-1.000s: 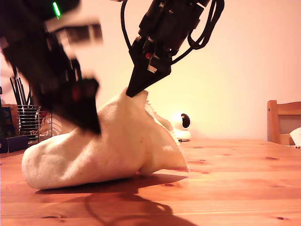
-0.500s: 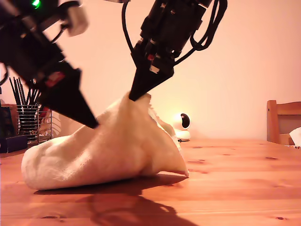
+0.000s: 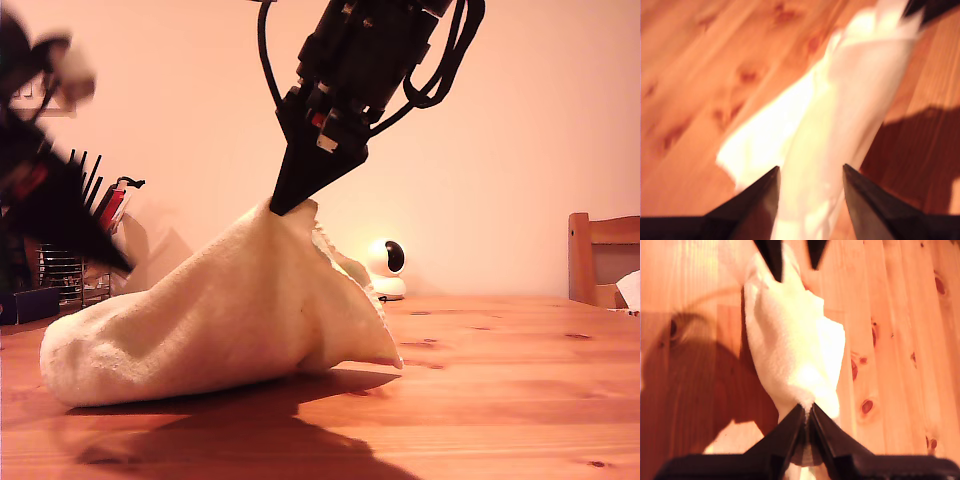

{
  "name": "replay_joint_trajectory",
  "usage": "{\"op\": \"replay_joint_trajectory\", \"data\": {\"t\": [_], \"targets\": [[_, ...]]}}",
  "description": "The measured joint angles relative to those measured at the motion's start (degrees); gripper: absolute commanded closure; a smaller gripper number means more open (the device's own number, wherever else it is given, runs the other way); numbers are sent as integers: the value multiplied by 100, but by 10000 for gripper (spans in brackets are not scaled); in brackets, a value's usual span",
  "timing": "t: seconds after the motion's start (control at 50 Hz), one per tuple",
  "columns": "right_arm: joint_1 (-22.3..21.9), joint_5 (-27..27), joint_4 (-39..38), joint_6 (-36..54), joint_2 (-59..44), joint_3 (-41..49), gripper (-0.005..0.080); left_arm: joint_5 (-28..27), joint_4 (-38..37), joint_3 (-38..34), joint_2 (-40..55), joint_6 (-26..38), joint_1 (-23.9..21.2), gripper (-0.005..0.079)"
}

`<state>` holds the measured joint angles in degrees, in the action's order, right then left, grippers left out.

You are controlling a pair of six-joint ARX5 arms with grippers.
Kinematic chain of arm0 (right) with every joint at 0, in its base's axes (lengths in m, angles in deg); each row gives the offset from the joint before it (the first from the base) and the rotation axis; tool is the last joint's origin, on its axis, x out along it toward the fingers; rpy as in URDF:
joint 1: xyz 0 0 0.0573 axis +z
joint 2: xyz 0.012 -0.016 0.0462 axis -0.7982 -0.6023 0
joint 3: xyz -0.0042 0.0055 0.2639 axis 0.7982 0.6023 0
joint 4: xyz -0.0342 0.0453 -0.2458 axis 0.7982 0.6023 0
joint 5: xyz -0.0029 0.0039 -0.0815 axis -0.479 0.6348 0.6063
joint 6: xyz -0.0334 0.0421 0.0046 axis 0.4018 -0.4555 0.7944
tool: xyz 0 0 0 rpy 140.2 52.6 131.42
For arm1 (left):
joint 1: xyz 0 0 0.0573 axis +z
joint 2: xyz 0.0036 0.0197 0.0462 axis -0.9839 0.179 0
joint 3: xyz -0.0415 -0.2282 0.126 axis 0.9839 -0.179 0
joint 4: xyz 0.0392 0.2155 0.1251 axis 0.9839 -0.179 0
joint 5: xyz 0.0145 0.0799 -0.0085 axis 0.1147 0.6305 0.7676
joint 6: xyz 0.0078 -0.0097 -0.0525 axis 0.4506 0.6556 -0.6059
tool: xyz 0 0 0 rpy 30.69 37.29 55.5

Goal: Fold the tea towel in front of you. After folding it, place it to the left side.

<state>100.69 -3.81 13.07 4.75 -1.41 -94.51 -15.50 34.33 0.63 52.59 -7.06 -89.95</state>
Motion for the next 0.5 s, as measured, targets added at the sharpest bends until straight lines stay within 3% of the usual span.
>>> {"op": "replay_joint_trajectory", "data": {"t": [0.3,0.5], "targets": [[-2,-149,-4,-26,0,0,763,-162,-105,0,164,103,389,400],[0,-149,0,-66,0,0,763,-205,-122,0,824,105,439,401]]}}
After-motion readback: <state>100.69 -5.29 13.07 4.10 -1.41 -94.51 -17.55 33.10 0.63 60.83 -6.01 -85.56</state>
